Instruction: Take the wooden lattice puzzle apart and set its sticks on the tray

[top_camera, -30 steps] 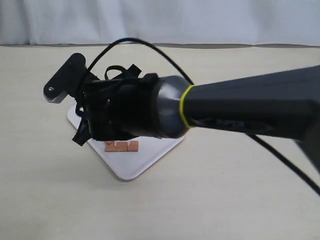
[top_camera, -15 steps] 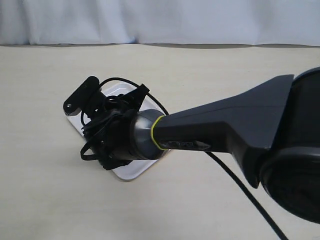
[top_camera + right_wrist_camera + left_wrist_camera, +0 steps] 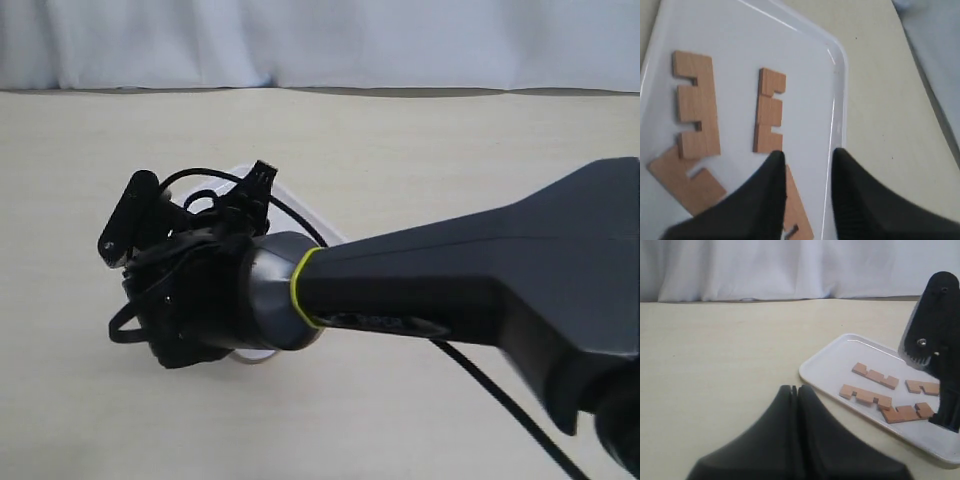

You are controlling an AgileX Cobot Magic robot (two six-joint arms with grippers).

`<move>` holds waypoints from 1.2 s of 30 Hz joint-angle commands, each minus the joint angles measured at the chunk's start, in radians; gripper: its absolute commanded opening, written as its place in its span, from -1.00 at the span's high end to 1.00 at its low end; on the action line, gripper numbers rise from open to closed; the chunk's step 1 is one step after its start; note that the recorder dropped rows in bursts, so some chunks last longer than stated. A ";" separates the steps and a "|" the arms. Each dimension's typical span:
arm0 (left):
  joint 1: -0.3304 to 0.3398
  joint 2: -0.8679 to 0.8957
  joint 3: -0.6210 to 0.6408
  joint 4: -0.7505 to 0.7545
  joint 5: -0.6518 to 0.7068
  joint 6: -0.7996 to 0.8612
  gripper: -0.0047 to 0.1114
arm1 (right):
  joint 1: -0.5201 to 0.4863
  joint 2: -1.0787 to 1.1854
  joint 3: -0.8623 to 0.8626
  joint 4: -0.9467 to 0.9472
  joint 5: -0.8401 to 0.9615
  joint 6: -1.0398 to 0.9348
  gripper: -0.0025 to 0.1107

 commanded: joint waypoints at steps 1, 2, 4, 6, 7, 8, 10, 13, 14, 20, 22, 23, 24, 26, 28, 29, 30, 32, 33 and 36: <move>-0.009 -0.001 0.004 0.005 -0.013 0.000 0.92 | -0.002 -0.070 0.000 0.206 0.071 -0.236 0.88; -0.009 -0.001 0.004 0.005 -0.013 0.000 0.92 | -0.002 -0.083 0.000 0.264 0.073 -0.321 0.88; -0.009 -0.001 0.004 0.005 -0.013 0.000 0.92 | -0.002 -0.105 0.000 0.441 0.075 -0.514 0.88; -0.009 -0.001 0.004 0.005 -0.013 0.000 0.92 | -0.004 -0.120 0.000 0.586 0.093 -0.657 0.88; -0.009 -0.001 0.004 0.005 -0.013 0.000 0.92 | -0.007 -0.130 0.000 0.671 0.100 -0.734 0.88; -0.009 -0.001 0.004 0.005 -0.013 0.000 0.92 | -0.018 -0.135 0.000 0.742 0.105 -0.793 0.88; -0.009 -0.001 0.004 0.005 -0.013 0.000 0.92 | -0.052 -0.147 0.000 0.953 0.115 -0.959 0.88; -0.009 -0.001 0.004 0.005 -0.013 0.000 0.92 | -0.128 -0.153 0.000 1.237 0.147 -1.142 0.88; -0.009 -0.001 0.004 0.005 -0.013 0.000 0.92 | -0.151 -0.155 0.000 1.281 0.148 -1.161 0.88; -0.009 -0.001 0.004 0.005 -0.013 0.000 0.92 | -0.342 -0.191 0.024 1.350 0.151 -1.079 0.88; -0.009 -0.001 0.004 0.005 -0.013 0.000 0.92 | -0.401 -0.225 0.064 1.350 0.132 -1.064 0.88; -0.009 -0.001 0.004 0.005 -0.013 0.000 0.92 | -0.434 -0.247 0.092 1.350 0.115 -1.057 0.88; -0.009 -0.001 0.004 0.005 -0.013 0.000 0.92 | -0.463 -0.273 0.123 1.350 0.095 -1.054 0.88; -0.009 -0.001 0.004 0.005 -0.013 0.000 0.92 | -0.536 -0.328 0.190 1.350 0.054 -1.054 0.88; -0.009 -0.001 0.004 0.005 -0.013 0.000 0.92 | -0.619 -0.380 0.250 1.338 0.029 -1.054 0.88; -0.009 -0.001 0.004 0.005 -0.013 0.000 0.92 | -0.666 -0.410 0.281 1.324 0.021 -1.048 0.88; -0.009 -0.001 0.004 0.005 -0.013 0.000 0.92 | -0.704 -0.434 0.305 1.313 0.014 -1.042 0.88; -0.009 -0.001 0.004 0.005 -0.015 0.000 0.92 | -0.801 -0.500 0.363 1.290 -0.007 -1.023 0.88; -0.009 -0.001 0.004 0.005 -0.015 0.000 0.92 | -0.838 -0.536 0.387 1.278 -0.024 -1.015 0.88; -0.009 -0.001 0.004 0.005 -0.015 0.000 0.92 | -0.990 -0.673 0.518 1.169 -0.124 -0.922 0.88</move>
